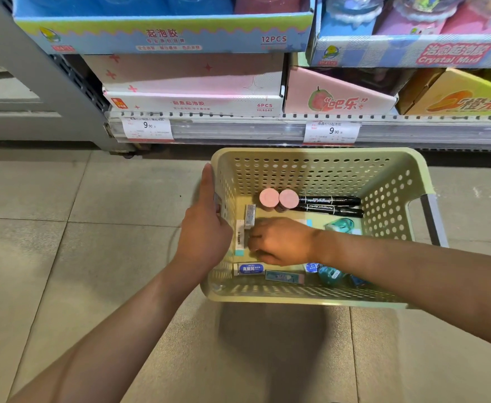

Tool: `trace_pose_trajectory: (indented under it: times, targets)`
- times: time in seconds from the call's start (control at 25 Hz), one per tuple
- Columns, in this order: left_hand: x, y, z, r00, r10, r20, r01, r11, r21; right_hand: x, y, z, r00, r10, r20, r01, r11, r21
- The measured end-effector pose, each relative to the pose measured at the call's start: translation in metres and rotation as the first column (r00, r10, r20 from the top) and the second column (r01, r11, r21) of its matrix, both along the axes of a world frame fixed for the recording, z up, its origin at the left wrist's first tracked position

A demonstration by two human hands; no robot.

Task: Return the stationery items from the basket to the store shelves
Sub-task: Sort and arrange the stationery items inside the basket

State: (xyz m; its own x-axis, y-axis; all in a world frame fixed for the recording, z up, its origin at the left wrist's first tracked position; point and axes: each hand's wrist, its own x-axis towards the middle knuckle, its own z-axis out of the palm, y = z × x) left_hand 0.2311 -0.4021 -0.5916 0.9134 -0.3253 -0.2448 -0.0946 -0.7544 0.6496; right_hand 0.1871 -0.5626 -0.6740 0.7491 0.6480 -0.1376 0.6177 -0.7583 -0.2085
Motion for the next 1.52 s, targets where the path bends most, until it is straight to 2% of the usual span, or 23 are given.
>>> trace_pose_trajectory:
  times: [0.08, 0.16, 0.4, 0.6, 0.68, 0.8, 0.88, 0.96, 1.2, 1.36, 1.44, 1.52]
  targets:
    - [0.0, 0.001, -0.001, 1.0, 0.001, 0.006, -0.001, 1.0, -0.008, -0.001, 0.008, -0.004, 0.984, -0.031, -0.173, 0.004, 0.988, -0.155]
    - [0.0, 0.001, -0.002, 1.0, -0.007, 0.015, 0.008, 1.0, -0.016, -0.003, 0.011, -0.004, 0.984, -0.025, -0.176, -0.018, 0.971, -0.238]
    - [0.001, 0.001, -0.005, 1.0, -0.001, 0.007, 0.001, 1.0, 0.003, -0.011, 0.007, 0.001, 0.984, 0.023, -0.176, -0.073, 0.956, -0.284]
    - [0.001, 0.001, -0.004, 1.0, 0.003, -0.003, -0.003, 1.0, 0.004, -0.016, -0.001, -0.003, 0.959, -0.036, -0.282, -0.04, 0.965, -0.26]
    - [0.0, 0.001, -0.003, 1.0, 0.008, 0.0, -0.008, 1.0, 0.002, -0.017, -0.002, 0.001, 0.944, -0.084, -0.319, 0.024, 0.982, -0.187]
    - [0.0, 0.0, -0.002, 1.0, 0.014, -0.002, -0.014, 1.0, 0.005, -0.019, 0.0, 0.011, 0.936, -0.233, -0.264, 0.224, 0.972, -0.064]
    - [0.0, -0.001, -0.001, 1.0, 0.011, -0.013, -0.011, 1.0, 0.005, -0.019, 0.003, 0.014, 0.907, -0.335, -0.256, 0.329, 0.942, -0.068]
    - [0.0, -0.001, -0.001, 1.0, 0.008, -0.023, -0.008, 1.0, 0.003, -0.017, 0.005, 0.012, 0.852, -0.413, -0.322, 0.397, 0.91, -0.119]
    - [0.0, 0.0, 0.0, 1.0, 0.007, -0.019, -0.007, 1.0, 0.01, -0.012, 0.012, 0.014, 0.736, -0.461, -0.495, 0.462, 0.877, -0.131]
    - [0.0, 0.0, 0.001, 1.0, 0.001, -0.003, -0.001, 1.0, 0.006, -0.011, 0.012, 0.015, 0.629, -0.472, -0.618, 0.499, 0.854, -0.144]
    - [-0.001, 0.0, 0.0, 1.0, 0.004, -0.002, -0.004, 1.0, 0.004, -0.01, 0.009, 0.018, 0.589, -0.493, -0.641, 0.522, 0.837, -0.164]
    - [0.0, 0.0, 0.0, 1.0, 0.002, -0.001, -0.002, 1.0, 0.004, -0.01, 0.004, 0.022, 0.605, -0.535, -0.59, 0.574, 0.806, -0.142]
